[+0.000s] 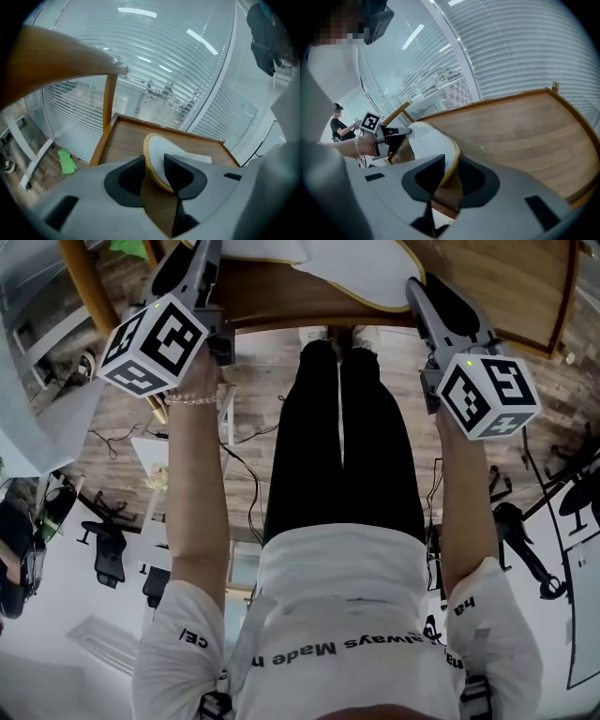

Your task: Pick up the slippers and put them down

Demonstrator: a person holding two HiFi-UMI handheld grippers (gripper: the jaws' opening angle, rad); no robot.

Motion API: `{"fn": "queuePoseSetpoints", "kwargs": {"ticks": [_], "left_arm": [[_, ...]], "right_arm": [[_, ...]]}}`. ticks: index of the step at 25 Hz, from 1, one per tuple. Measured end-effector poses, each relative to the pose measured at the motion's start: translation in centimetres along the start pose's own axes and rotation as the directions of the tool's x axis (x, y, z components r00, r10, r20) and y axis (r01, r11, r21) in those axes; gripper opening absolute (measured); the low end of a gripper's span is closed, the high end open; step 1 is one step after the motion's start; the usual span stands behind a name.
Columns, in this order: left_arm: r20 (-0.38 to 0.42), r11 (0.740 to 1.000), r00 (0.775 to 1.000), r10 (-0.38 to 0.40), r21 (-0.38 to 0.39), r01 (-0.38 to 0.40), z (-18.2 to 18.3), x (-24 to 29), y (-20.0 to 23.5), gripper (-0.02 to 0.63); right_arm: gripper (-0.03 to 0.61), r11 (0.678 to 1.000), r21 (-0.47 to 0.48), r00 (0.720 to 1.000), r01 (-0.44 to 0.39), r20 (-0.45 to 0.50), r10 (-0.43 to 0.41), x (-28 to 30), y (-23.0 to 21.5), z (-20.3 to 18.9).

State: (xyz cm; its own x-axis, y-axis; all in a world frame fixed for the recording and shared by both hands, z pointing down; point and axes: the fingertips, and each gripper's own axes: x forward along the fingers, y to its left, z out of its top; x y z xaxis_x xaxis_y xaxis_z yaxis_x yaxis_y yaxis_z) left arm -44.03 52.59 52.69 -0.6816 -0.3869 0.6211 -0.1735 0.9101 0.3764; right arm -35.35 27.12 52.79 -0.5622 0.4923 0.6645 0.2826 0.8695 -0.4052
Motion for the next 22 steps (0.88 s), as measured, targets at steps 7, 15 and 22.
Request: {"fn": "queuePoseSetpoints", "kwargs": {"ticks": [7,15,22], "left_arm": [[0.043,0.998,0.999,-0.027,-0.049,0.029,0.7,-1.3,-0.8,0.073],[0.035,0.999,0.999,-0.003,-0.050,0.004,0.1,-1.4,0.0,0.069],[0.033,0.996,0.999,0.014,-0.094,-0.011,-0.8,-1.5,-0.1,0.066]], "right_arm": [[0.064,1.000,0.006,1.000,0.006,0.029,-0.006,-0.7,0.2,0.8],[0.153,0.997,0.064,0.996,0.039,-0.085,-0.033,0.4,-1.0,-1.1],[0.138,0.987,0.156,0.990,-0.027,-0.133,0.048,0.6,0.2,-1.9]]}}
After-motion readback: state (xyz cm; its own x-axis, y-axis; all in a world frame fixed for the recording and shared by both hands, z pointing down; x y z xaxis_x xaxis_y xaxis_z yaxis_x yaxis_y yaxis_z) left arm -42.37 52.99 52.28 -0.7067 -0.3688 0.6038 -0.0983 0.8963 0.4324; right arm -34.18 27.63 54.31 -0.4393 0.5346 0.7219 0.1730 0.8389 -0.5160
